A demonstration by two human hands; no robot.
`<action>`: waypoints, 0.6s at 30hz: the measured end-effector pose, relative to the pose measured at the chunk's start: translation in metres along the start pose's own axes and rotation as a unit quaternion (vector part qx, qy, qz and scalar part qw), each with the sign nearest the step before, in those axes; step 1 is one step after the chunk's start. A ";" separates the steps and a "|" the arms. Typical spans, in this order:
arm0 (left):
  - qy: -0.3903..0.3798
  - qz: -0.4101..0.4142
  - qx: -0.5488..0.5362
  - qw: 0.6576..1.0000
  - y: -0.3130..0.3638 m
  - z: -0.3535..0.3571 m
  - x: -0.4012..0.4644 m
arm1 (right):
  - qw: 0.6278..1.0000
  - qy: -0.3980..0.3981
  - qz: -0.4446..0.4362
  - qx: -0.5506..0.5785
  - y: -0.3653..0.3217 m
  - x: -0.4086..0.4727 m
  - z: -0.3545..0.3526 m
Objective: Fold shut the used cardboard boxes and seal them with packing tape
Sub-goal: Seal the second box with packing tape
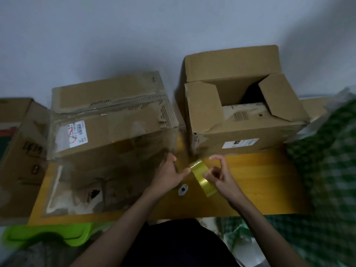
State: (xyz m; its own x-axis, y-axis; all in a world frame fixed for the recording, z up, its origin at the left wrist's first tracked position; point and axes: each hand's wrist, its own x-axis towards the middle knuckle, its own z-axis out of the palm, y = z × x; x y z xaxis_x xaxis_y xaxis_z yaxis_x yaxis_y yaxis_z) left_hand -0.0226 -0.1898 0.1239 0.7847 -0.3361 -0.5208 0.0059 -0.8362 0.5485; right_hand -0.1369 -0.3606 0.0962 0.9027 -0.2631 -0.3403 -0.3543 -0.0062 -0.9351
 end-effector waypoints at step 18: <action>0.217 0.290 0.111 0.925 0.005 -0.103 -0.018 | 0.903 0.011 0.020 -0.428 0.121 0.072 0.022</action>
State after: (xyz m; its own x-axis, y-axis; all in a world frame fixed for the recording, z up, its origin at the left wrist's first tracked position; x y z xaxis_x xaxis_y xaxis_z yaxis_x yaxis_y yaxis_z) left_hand 0.0270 -0.1432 0.2028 0.7907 -0.5917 0.1570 -0.5845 -0.6537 0.4807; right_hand -0.1091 -0.3595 -0.0436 0.8833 -0.2981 -0.3619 -0.4537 -0.7381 -0.4994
